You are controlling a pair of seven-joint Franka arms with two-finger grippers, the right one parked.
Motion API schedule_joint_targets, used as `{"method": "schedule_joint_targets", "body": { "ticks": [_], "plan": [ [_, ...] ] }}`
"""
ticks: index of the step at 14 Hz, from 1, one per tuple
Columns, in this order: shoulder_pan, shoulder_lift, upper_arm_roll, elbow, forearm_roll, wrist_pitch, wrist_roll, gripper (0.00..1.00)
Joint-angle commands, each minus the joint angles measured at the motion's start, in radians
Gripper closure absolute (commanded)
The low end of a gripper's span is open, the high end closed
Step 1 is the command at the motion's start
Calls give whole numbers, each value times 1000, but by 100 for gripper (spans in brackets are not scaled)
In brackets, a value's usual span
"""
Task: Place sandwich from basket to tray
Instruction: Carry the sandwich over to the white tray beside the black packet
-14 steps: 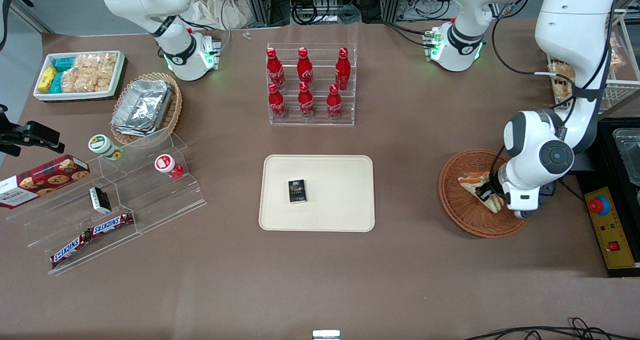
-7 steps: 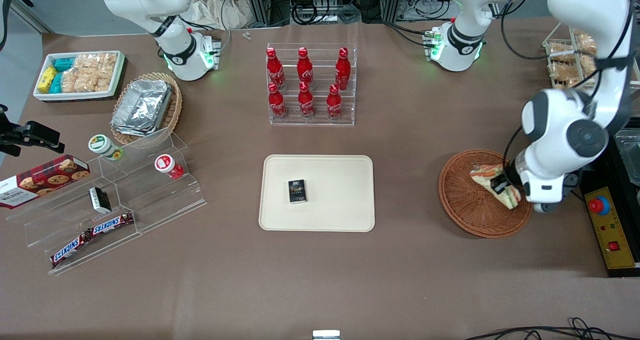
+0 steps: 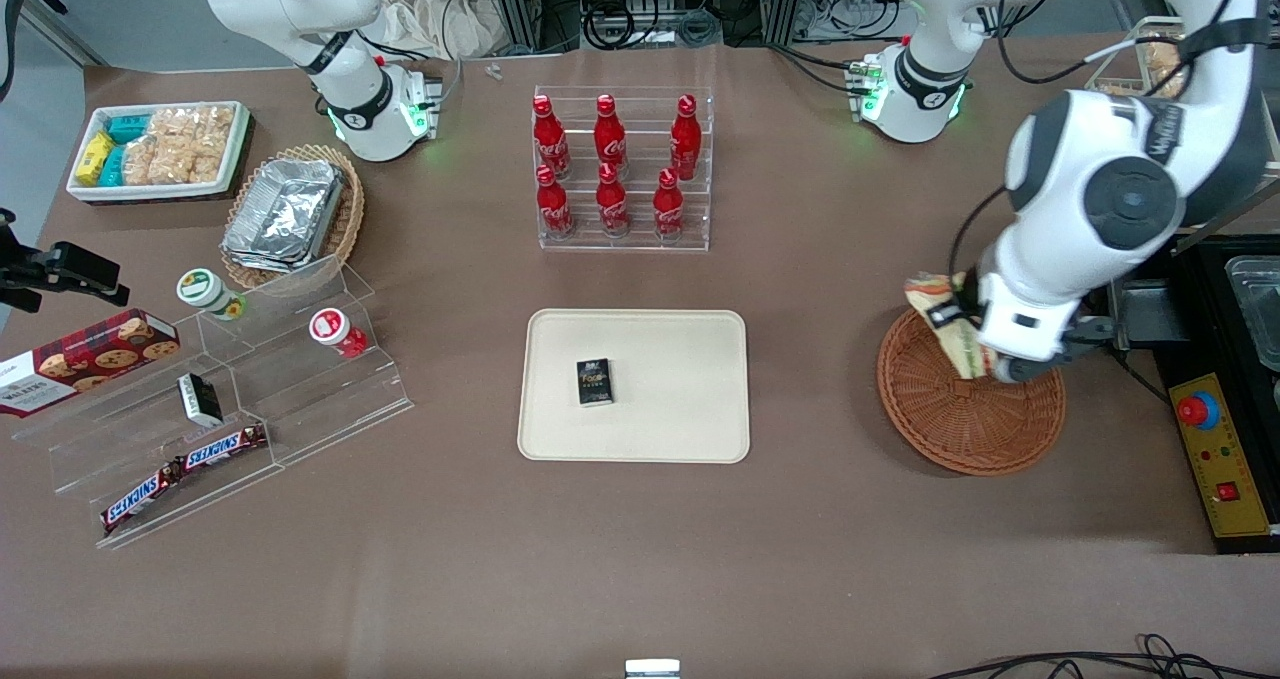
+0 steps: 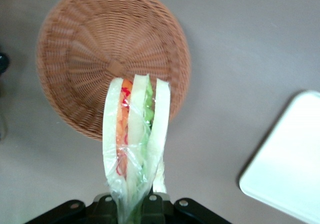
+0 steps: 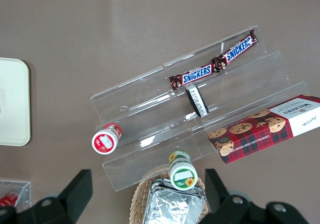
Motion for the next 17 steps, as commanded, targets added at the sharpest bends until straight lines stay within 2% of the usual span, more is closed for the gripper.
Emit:
{"method": "schedule_joint_targets", "body": {
  "ticks": [1, 6, 9, 17],
  "plan": [
    [3, 45, -103, 38, 10, -7, 20, 100],
    [-7, 134, -260, 57, 12, 144, 21, 100],
    [-79, 201, -268, 57, 25, 230, 23, 100],
    [-142, 417, -268, 72, 208, 444, 15, 100]
  ]
}}
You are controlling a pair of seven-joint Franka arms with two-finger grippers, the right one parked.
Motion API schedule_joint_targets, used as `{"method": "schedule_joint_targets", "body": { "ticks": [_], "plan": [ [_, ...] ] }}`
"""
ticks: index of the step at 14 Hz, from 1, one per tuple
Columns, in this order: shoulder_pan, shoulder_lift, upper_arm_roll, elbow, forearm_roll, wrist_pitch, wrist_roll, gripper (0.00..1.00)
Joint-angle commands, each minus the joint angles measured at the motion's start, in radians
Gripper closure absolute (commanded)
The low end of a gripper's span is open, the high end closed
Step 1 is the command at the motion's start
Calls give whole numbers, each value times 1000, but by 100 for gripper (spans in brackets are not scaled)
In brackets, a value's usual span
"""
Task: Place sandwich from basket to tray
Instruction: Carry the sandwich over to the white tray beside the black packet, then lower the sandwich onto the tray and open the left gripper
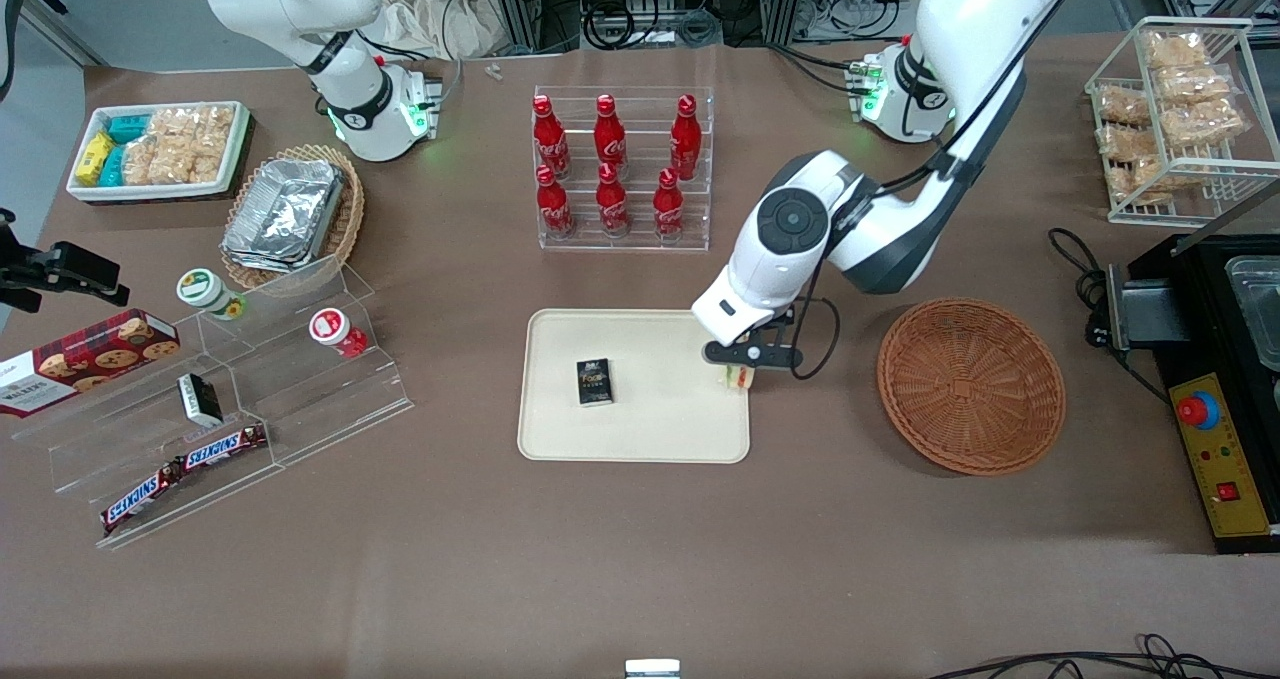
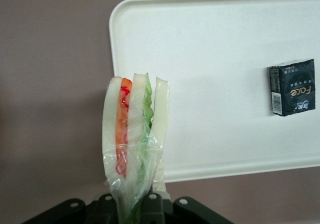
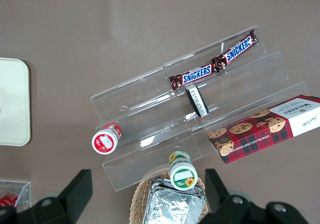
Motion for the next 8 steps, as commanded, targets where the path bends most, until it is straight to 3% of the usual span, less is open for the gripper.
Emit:
{"method": "schedule_joint_targets", "body": {
  "ticks": [1, 5, 8],
  "plan": [
    [-15, 93, 0, 70, 79, 36, -9, 100],
    [-43, 172, 16, 140, 99, 36, -29, 100],
    [-44, 218, 19, 159, 173, 39, -65, 100]
  ]
}}
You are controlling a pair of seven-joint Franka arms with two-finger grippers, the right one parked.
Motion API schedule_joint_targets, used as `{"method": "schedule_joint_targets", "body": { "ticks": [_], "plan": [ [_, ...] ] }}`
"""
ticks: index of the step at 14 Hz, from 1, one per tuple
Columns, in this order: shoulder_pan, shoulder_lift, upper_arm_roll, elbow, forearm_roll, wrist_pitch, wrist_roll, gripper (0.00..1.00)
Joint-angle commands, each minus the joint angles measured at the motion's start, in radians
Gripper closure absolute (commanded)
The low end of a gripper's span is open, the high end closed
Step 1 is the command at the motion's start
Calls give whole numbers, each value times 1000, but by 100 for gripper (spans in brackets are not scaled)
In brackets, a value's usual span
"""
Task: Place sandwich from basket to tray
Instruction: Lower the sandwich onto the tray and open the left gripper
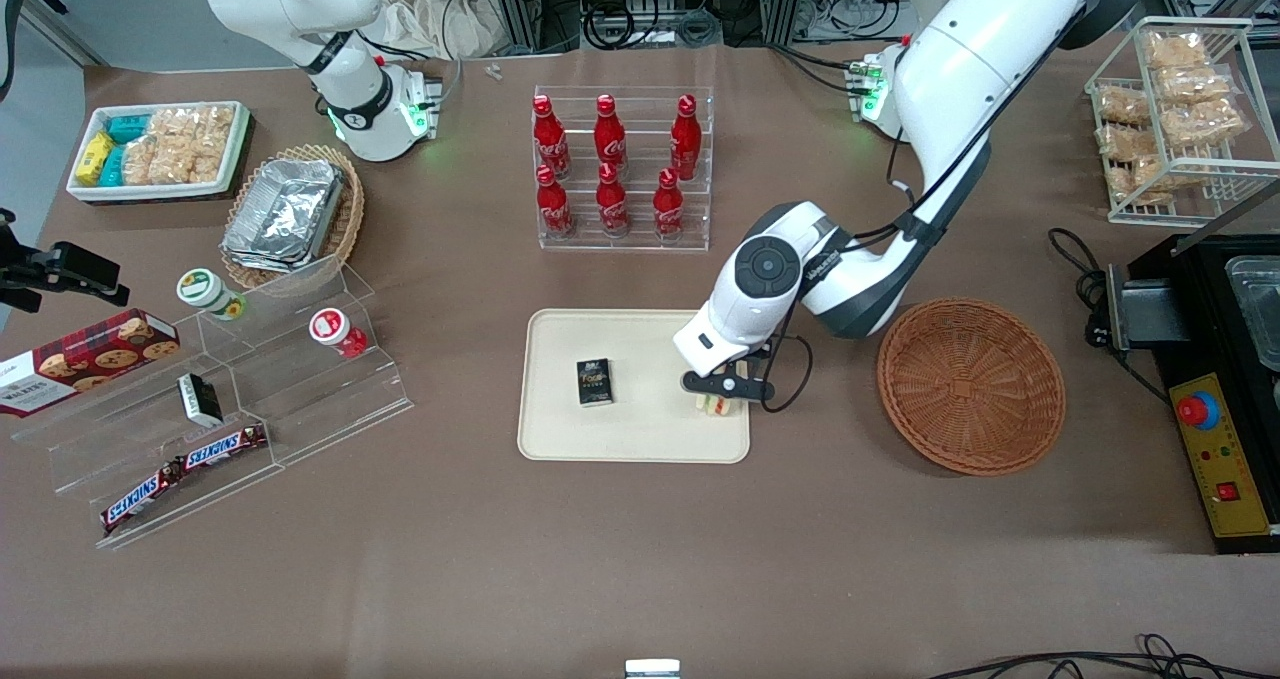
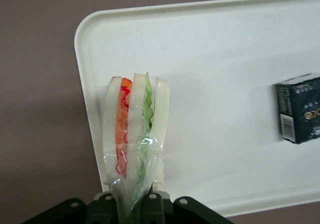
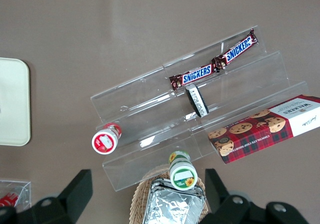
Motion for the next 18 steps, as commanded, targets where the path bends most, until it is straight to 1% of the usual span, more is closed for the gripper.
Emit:
{"method": "schedule_joint_targets", "body": {
  "ticks": [1, 2, 4, 5, 6, 7, 8, 9, 10, 15, 18],
  "plan": [
    [-19, 57, 10, 56, 86, -3, -65, 100],
    [-19, 65, 10, 57, 105, -3, -76, 100],
    [-17, 69, 10, 57, 106, -3, -82, 100],
    [-17, 69, 10, 57, 105, -3, -85, 96],
    [-17, 71, 10, 57, 103, -3, -87, 87],
    [-19, 73, 10, 57, 105, -3, -89, 52],
    [-17, 79, 10, 57, 110, -3, -82, 28],
    [-17, 80, 10, 57, 110, -3, -82, 10],
    [-17, 80, 10, 59, 110, -3, -82, 1],
    [-7, 56, 10, 57, 99, -7, -87, 0],
    [30, -60, 7, 54, 84, -55, -112, 1]
  ]
}}
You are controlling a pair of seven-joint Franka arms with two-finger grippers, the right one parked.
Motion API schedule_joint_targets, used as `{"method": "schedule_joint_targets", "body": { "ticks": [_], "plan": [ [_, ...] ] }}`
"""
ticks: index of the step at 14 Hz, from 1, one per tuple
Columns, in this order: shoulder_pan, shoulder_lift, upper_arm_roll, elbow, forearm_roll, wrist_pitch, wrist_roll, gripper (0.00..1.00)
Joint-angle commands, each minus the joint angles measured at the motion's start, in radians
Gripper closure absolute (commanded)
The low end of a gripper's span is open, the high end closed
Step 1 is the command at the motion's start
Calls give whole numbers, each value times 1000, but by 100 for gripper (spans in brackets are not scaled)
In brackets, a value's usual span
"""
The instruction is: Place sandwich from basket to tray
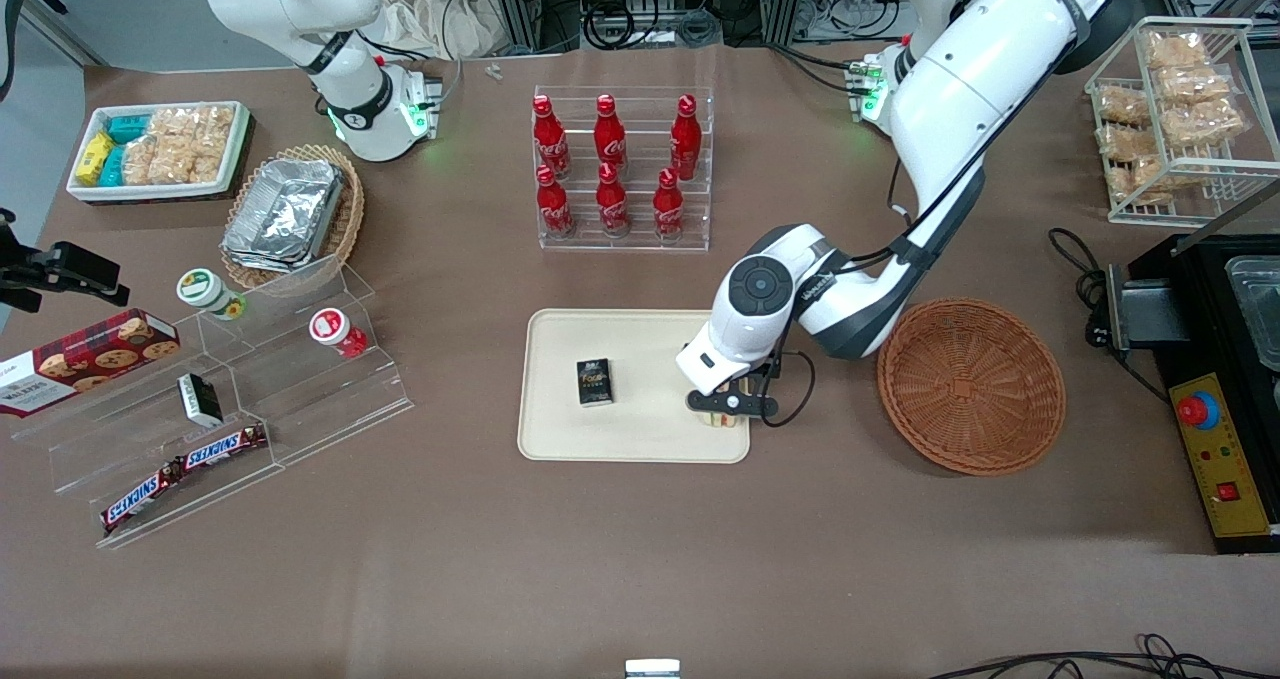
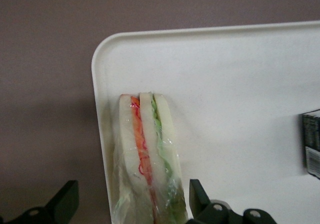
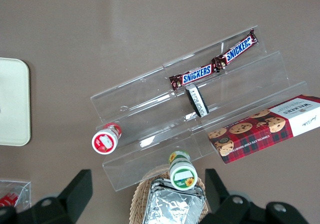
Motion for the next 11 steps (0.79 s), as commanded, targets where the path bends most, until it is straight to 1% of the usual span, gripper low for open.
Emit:
{"method": "schedule_joint_targets", "body": {
  "ticks": [1, 2, 4, 7, 8, 11],
  "plan": [
    [37, -138, -2, -7, -30, -94, -20, 1],
    [47, -180, -2, -6, -72, -123, -10, 1],
    [79, -253, -2, -6, -122, -174, 30, 1],
    [137, -349, -2, 16, -238, -295, 148, 0],
    [160, -375, 0, 30, -264, -350, 182, 0],
    [238, -446, 0, 72, -307, -522, 286, 1]
  ]
}}
